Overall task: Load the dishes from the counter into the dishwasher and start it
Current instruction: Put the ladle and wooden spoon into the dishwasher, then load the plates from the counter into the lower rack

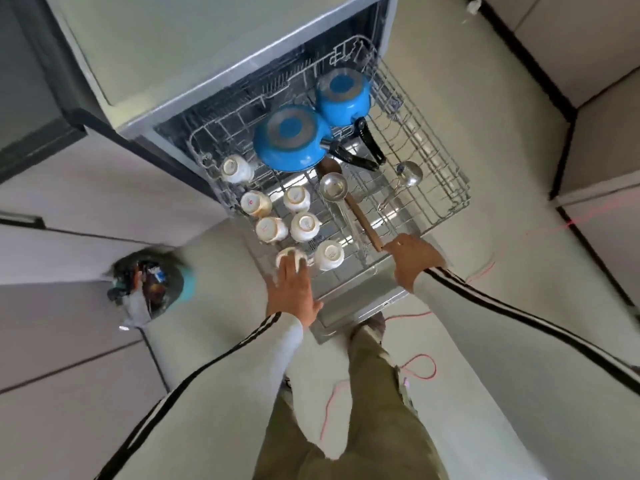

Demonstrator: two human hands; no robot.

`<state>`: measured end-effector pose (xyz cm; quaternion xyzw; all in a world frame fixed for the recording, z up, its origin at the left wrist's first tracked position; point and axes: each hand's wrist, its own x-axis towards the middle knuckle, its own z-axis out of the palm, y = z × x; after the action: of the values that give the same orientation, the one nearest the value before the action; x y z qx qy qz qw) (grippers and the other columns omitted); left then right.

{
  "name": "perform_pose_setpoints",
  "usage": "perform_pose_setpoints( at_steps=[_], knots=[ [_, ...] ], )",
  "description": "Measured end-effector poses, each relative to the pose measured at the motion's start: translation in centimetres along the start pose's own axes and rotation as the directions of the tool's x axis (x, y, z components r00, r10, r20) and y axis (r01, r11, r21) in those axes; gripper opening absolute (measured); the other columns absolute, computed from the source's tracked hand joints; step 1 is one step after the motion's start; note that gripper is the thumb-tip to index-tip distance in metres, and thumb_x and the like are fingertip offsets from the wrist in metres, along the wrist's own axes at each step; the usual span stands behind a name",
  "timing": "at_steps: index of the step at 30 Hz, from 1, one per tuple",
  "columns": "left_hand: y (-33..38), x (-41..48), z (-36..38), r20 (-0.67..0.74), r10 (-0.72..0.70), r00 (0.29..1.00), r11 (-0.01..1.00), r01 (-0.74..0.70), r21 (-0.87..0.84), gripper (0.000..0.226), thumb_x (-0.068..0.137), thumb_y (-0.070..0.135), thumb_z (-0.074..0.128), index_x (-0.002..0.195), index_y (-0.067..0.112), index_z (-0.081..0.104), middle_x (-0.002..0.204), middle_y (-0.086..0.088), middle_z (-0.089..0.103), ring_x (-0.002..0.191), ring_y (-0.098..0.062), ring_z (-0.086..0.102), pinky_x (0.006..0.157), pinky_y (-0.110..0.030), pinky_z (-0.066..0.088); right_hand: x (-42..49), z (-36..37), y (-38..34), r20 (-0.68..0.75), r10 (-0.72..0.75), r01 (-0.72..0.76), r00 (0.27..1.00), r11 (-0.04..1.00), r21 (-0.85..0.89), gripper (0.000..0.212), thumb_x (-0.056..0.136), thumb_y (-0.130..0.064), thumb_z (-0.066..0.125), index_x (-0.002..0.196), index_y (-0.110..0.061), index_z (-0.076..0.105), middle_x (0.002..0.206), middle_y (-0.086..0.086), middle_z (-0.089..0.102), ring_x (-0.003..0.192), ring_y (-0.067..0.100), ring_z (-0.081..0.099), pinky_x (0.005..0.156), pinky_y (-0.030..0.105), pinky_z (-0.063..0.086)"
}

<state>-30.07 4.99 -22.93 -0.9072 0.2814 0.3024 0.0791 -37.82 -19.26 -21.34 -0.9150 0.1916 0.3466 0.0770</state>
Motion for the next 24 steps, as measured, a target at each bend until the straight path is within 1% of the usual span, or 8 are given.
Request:
perform_pose_setpoints(
  at_steps=[2,6,9,12,18,20,23,24],
  knots=[
    [0.7,0.7,0.6,0.014,-0.096,0.995,0.995,0.096,0.006,0.1,0.09,0.059,0.057,0.157,0.013,-0.002,0.165,-0.014,-0.01,0.153,-0.031,-0.004,0.121,-0.055,0.009,2.0,-0.2,2.1,0.025,-0.076,0.078,0.997,0.995,-0.063,0.06,0.088,-0.012,0.062,0.143,-0.026,0.045,0.145,0.004,0.043,0.133,0.026,0.041,0.107,0.041,0.043],
    [1.6,1.8,1.4,0.005,-0.175,0.984,0.984,0.175,0.0,0.099,0.092,0.061,0.052,0.158,0.01,-0.001,0.165,-0.014,-0.01,0.153,-0.033,-0.005,0.121,-0.057,0.008,4.8,-0.1,5.2,0.056,-0.192,0.199,0.98,0.965,-0.172,0.042,0.092,-0.01,0.054,0.132,-0.023,0.056,0.129,0.005,0.054,0.122,0.026,0.049,0.101,0.041,0.047],
    [1.9,2.1,1.6,0.015,-0.196,0.981,0.98,0.196,-0.044,0.105,0.087,0.07,0.05,0.158,0.01,0.0,0.165,-0.014,-0.009,0.152,-0.032,-0.006,0.12,-0.057,0.002,6.5,-1.1,6.1,0.134,-0.279,0.301,0.951,0.932,-0.199,0.041,0.094,-0.007,0.05,0.131,-0.025,0.056,0.126,0.004,0.058,0.117,0.025,0.054,0.098,0.04,0.049],
    [2.4,2.5,1.6,0.068,-0.229,0.971,0.972,0.232,-0.029,0.111,0.085,0.071,0.054,0.157,0.01,-0.005,0.165,-0.013,-0.014,0.152,-0.031,-0.012,0.119,-0.059,-0.001,7.5,-1.3,6.7,0.192,-0.356,0.394,0.914,0.891,-0.226,0.043,0.094,-0.006,0.052,0.131,-0.028,0.055,0.126,0.002,0.059,0.116,0.024,0.054,0.097,0.04,0.049],
    [2.9,4.2,1.3,0.04,-0.193,0.98,0.979,0.19,0.071,0.113,0.085,0.059,0.065,0.157,0.01,-0.008,0.164,-0.014,-0.017,0.151,-0.034,-0.014,0.116,-0.063,-0.006,8.3,-1.1,7.5,0.166,-0.485,0.513,0.859,0.807,-0.293,0.04,0.095,-0.011,0.055,0.13,-0.029,0.055,0.121,-0.002,0.057,0.115,0.02,0.05,0.097,0.038,0.048],
    [2.9,4.3,1.5,-0.023,-0.161,0.987,0.984,0.163,0.069,0.11,0.083,0.055,0.068,0.157,0.008,0.002,0.165,-0.015,-0.008,0.152,-0.034,-0.006,0.117,-0.061,-0.003,8.5,-1.4,7.7,0.158,-0.507,0.53,0.847,0.792,-0.303,0.042,0.094,-0.01,0.054,0.132,-0.029,0.052,0.122,-0.002,0.057,0.115,0.019,0.049,0.098,0.036,0.046],
    [2.4,4.3,1.7,-0.142,-0.118,0.983,0.989,0.129,0.067,0.094,0.073,0.04,0.079,0.149,0.005,0.037,0.162,-0.017,0.023,0.15,-0.034,0.02,0.118,-0.059,0.011,9.0,-2.3,7.2,0.127,-0.52,0.531,0.845,0.785,-0.32,0.049,0.092,-0.007,0.055,0.136,-0.028,0.049,0.124,-0.001,0.057,0.115,0.02,0.05,0.1,0.035,0.044],
    [2.1,4.6,1.5,-0.156,-0.121,0.98,0.989,0.133,0.069,0.091,0.073,0.036,0.08,0.148,0.005,0.039,0.161,-0.017,0.025,0.149,-0.034,0.021,0.119,-0.059,0.011,9.2,-2.7,6.9,0.107,-0.52,0.525,0.847,0.789,-0.32,0.051,0.092,-0.006,0.055,0.137,-0.029,0.049,0.124,-0.001,0.057,0.115,0.02,0.05,0.101,0.036,0.043]
  ],
)
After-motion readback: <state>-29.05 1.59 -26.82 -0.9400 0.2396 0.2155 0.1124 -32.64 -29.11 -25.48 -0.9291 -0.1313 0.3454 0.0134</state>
